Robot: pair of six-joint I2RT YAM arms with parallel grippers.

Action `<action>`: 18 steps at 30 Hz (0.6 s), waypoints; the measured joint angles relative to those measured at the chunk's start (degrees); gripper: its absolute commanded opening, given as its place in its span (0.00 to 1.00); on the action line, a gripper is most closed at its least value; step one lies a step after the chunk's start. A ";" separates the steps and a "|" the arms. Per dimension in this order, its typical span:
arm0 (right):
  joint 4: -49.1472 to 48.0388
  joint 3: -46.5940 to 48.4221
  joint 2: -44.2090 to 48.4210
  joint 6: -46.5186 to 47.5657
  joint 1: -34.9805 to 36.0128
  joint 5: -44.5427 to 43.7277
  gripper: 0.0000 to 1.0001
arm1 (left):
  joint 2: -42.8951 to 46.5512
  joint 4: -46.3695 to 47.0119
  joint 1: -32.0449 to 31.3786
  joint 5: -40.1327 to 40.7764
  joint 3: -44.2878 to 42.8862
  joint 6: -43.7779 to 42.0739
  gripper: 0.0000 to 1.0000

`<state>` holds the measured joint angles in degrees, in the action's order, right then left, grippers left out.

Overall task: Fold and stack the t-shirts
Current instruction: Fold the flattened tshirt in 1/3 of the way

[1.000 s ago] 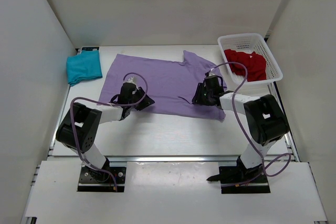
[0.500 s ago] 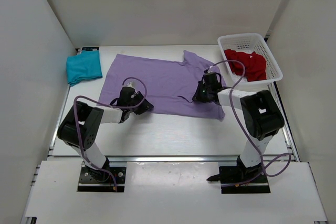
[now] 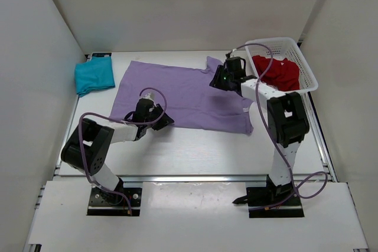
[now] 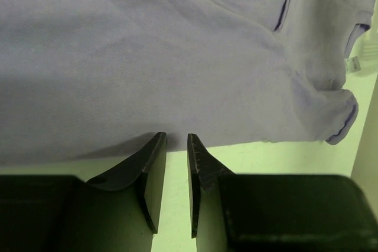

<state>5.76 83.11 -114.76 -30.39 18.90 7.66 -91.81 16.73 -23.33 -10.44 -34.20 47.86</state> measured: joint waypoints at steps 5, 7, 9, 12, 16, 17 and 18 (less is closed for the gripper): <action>-2.01 -17.64 10.99 0.09 2.19 -1.22 0.12 | 0.11 -2.34 -1.11 1.07 -1.86 -1.27 0.33; -1.92 -22.67 13.73 0.55 4.00 -1.70 0.10 | 0.11 -2.62 -0.46 1.20 -2.25 -1.62 0.33; -2.29 -25.97 14.99 0.85 6.14 -2.62 0.10 | 0.11 -3.04 0.96 1.42 -2.29 -1.97 0.33; -2.67 -30.75 16.22 1.25 8.63 -3.17 0.07 | -0.07 -3.65 4.20 0.96 -2.27 -2.16 0.32; -4.59 -33.88 17.38 1.29 8.79 -3.26 0.04 | -1.75 -1.81 10.10 -3.43 -0.74 -0.35 0.32; -5.27 -34.62 17.79 1.27 8.83 -3.37 0.03 | -1.99 -1.09 11.26 -4.96 0.09 0.39 0.32; -5.88 -35.52 18.40 1.22 8.87 -3.50 0.03 | -1.81 -0.52 11.93 -6.01 0.72 0.81 0.32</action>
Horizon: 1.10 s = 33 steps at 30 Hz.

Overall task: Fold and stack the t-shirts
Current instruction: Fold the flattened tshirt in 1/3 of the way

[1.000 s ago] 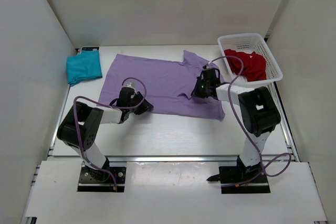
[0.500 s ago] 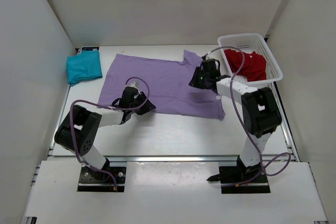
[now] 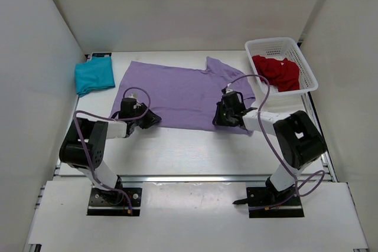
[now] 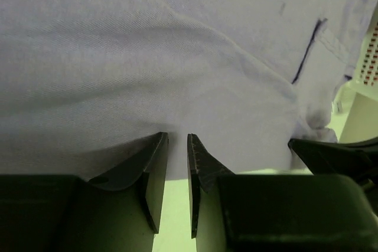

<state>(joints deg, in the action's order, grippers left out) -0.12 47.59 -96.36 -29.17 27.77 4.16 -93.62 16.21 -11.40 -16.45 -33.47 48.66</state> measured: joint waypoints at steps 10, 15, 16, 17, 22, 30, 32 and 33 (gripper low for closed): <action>-1.14 -14.12 13.31 -1.27 3.45 1.20 0.06 | 20.96 -3.80 3.26 -4.59 18.21 0.57 0.36; 4.72 -13.90 16.79 -1.31 4.44 2.19 0.27 | 31.32 -12.74 0.46 -1.95 18.91 -0.39 0.39; 5.90 -12.81 16.94 -1.14 4.31 2.40 0.27 | 31.34 -14.27 0.33 -1.53 17.40 -0.90 0.40; 7.23 -11.04 16.94 -0.85 3.87 3.06 0.26 | 30.67 -15.98 0.09 -0.83 14.91 -1.33 0.39; 8.70 6.10 11.23 1.90 -1.92 4.76 0.05 | 23.91 -15.41 0.20 1.55 -0.46 -2.60 0.39; 4.72 25.59 -7.21 3.67 -10.64 7.19 0.00 | 2.99 -13.31 8.90 4.92 -18.75 -2.51 0.19; 4.81 24.00 -7.54 3.72 -10.38 7.63 0.00 | -4.33 -15.39 11.67 6.45 -25.38 -3.26 0.24; 4.68 23.23 -7.45 3.69 -9.97 8.04 0.00 | -7.58 -16.81 12.94 7.26 -28.74 -3.85 0.26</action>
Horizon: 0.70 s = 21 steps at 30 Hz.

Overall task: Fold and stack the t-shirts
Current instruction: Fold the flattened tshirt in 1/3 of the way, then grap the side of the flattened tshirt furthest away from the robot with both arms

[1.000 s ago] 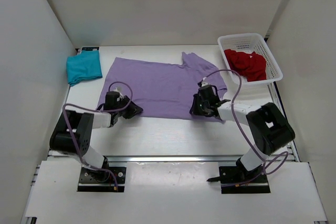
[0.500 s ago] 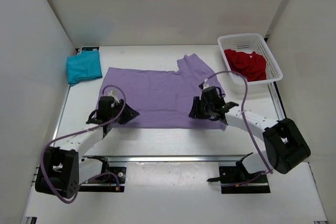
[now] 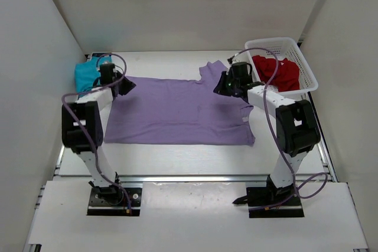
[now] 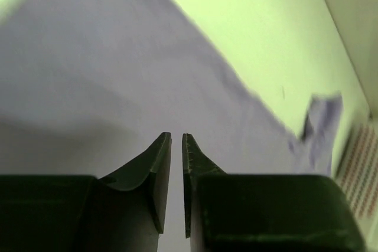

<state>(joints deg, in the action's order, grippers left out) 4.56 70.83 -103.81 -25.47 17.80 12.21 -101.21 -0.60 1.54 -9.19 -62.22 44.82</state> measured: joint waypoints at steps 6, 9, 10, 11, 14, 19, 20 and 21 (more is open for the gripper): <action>-3.82 -8.79 3.23 -0.44 4.74 2.43 0.00 | -18.16 -11.28 5.42 5.49 -24.98 -4.52 0.36; -4.63 -11.58 5.05 -0.46 7.50 2.86 0.00 | -25.81 -18.23 6.34 7.76 -38.16 -7.54 0.39; -4.96 -11.98 5.51 -0.46 8.28 3.13 0.00 | -28.15 -20.24 6.38 8.61 -42.03 -8.74 0.40; -5.29 -12.26 6.03 -0.44 9.09 3.32 0.00 | -30.34 -22.64 6.32 9.44 -45.68 -9.81 0.40; -6.62 -12.28 6.86 -0.44 10.25 3.96 0.00 | -36.54 -28.37 5.70 11.65 -55.21 -12.76 0.40; -7.65 -12.28 6.88 -0.44 10.21 4.22 0.01 | -42.03 -34.16 4.81 13.18 -61.44 -15.45 0.43; -7.80 -12.28 6.88 -0.44 10.19 4.24 0.00 | -42.03 -34.86 4.59 13.31 -61.83 -15.56 0.43; -7.80 -12.28 6.88 -0.46 10.19 4.31 0.00 | -42.03 -35.50 4.46 13.33 -62.18 -15.78 0.44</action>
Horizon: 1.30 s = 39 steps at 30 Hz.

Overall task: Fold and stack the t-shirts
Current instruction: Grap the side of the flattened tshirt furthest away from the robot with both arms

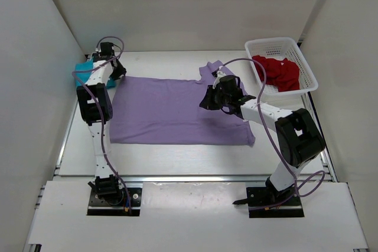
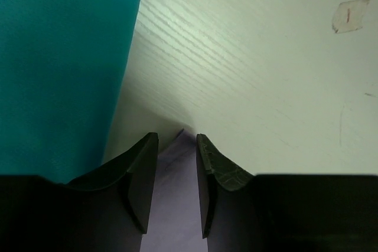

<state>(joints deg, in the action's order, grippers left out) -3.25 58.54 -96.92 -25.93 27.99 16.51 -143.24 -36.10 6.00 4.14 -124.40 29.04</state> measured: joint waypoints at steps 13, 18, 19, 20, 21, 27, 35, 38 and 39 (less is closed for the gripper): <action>-0.37 0.02 0.00 -1.22 -1.88 0.50 0.13 | -0.02 -2.97 -0.63 0.50 -0.28 -1.62 0.24; -0.02 2.43 -1.03 -1.36 -4.31 1.11 0.17 | -0.04 -3.21 -0.79 0.61 -0.37 -1.60 0.09; -0.02 3.34 -1.53 -1.40 -5.01 1.09 0.20 | -0.07 -3.30 -0.83 0.63 -0.48 -1.57 0.06; 0.04 4.42 -2.16 -1.36 -5.75 1.03 0.22 | -0.07 -3.30 -0.85 0.61 -0.48 -1.51 0.04; 0.61 6.14 -3.19 -1.11 -6.71 0.85 0.24 | -0.07 -3.26 -0.87 0.61 -0.50 -1.53 0.02; 8.31 26.05 -16.02 1.20 -12.61 -2.01 0.34 | -0.04 -2.60 -1.09 0.15 -0.42 -0.94 0.00; 33.55 80.52 -51.15 5.38 -17.57 -6.99 0.41 | 6.40 3.78 -1.70 -1.60 11.26 0.68 0.00; 37.33 94.68 -61.20 5.09 -18.93 -6.56 0.45 | 10.29 6.05 -2.01 -2.69 16.61 1.60 0.00; 38.23 93.66 -61.70 4.57 -19.37 -5.84 0.46 | 11.28 6.67 -2.01 -3.08 17.68 1.81 0.00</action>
<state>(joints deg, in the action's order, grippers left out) 34.98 152.20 -158.63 -21.37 8.62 10.68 -131.96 -29.43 3.99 1.06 -106.72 30.85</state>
